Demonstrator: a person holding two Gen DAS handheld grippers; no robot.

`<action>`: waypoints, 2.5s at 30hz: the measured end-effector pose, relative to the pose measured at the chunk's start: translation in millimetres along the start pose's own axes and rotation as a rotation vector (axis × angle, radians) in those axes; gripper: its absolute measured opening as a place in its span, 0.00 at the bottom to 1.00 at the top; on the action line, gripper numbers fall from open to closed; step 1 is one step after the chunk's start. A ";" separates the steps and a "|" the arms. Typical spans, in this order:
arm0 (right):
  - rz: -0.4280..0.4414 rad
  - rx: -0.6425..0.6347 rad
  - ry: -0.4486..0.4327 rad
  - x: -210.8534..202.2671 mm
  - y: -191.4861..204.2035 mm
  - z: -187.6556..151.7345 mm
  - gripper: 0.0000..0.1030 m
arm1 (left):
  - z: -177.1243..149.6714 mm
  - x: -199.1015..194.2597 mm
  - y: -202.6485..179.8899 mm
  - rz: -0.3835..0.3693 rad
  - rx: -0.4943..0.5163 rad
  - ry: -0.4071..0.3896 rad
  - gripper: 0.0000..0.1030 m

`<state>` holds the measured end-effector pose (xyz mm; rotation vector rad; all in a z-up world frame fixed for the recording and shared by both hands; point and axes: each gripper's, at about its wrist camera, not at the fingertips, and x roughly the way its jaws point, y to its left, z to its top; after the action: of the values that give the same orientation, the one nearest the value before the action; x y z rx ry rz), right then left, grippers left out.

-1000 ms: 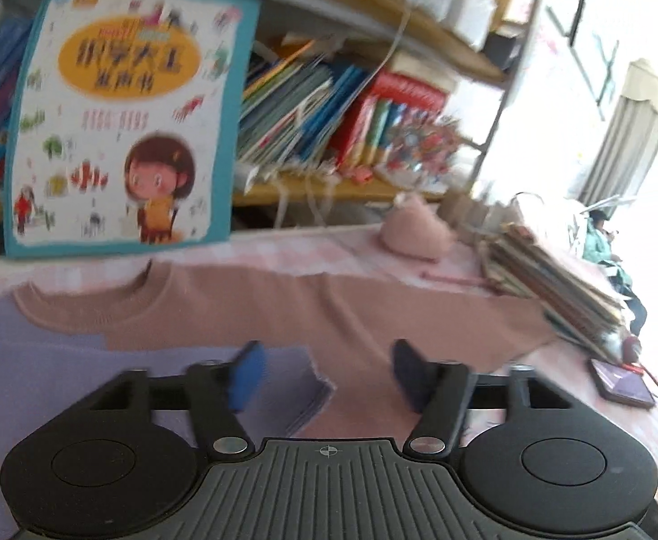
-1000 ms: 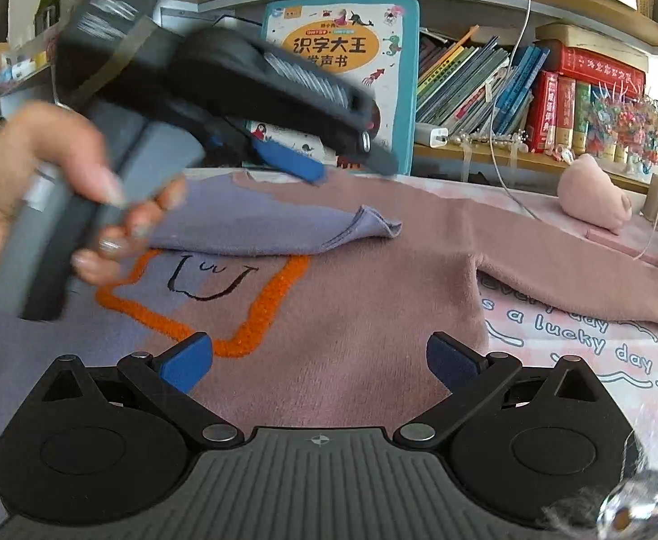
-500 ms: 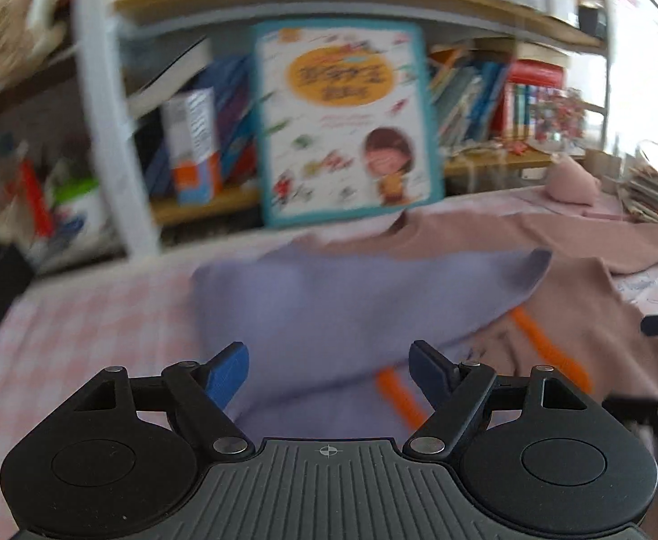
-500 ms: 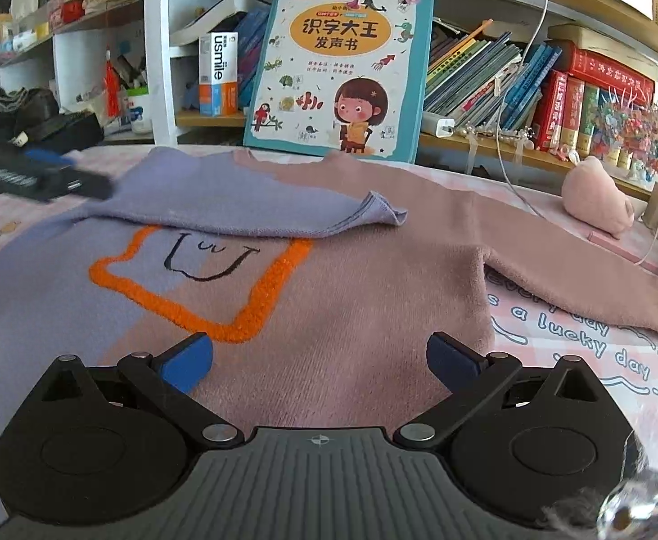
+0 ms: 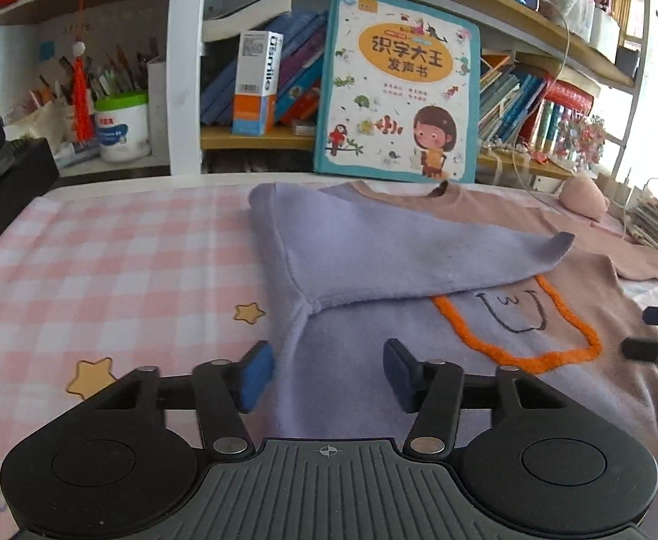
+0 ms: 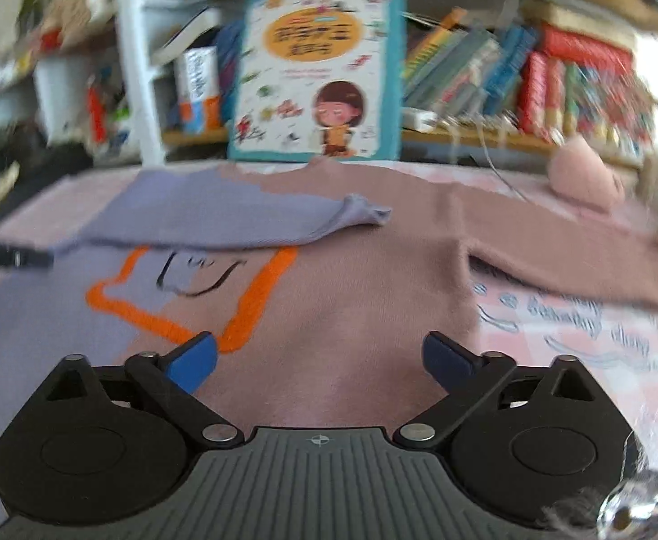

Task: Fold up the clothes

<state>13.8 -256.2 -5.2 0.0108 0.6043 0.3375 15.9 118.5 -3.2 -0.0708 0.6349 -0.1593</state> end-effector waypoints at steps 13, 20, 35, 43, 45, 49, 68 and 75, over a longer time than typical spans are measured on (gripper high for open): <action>-0.145 0.148 0.029 -10.6 -39.5 -6.8 0.30 | -2.3 18.7 16.1 -0.021 -0.052 0.001 0.22; -0.099 0.123 0.025 -5.5 -28.2 -5.9 0.11 | -5.9 16.7 33.0 -0.054 -0.110 -0.008 0.06; -0.006 0.056 0.026 23.5 10.8 6.5 0.11 | -9.1 2.2 76.4 0.059 -0.196 -0.028 0.06; -0.022 0.043 0.015 27.5 17.4 6.7 0.11 | -8.1 5.1 83.5 0.060 -0.205 -0.039 0.06; -0.025 0.054 0.014 25.9 16.0 5.8 0.11 | -7.8 5.8 82.8 0.065 -0.197 -0.041 0.06; -0.025 0.052 0.015 23.5 17.7 3.6 0.11 | -5.6 7.8 85.6 0.067 -0.184 -0.042 0.06; -0.080 0.007 -0.020 15.9 23.5 2.1 0.46 | -1.6 -27.8 54.5 0.162 -0.063 -0.120 0.51; -0.128 0.082 -0.086 1.2 7.7 2.0 0.77 | 1.6 -33.1 15.2 0.037 0.036 -0.186 0.86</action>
<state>13.4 -248.4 -3.4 0.0647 0.5301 0.1874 -7.5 139.1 15.7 -0.0382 0.4478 -0.1270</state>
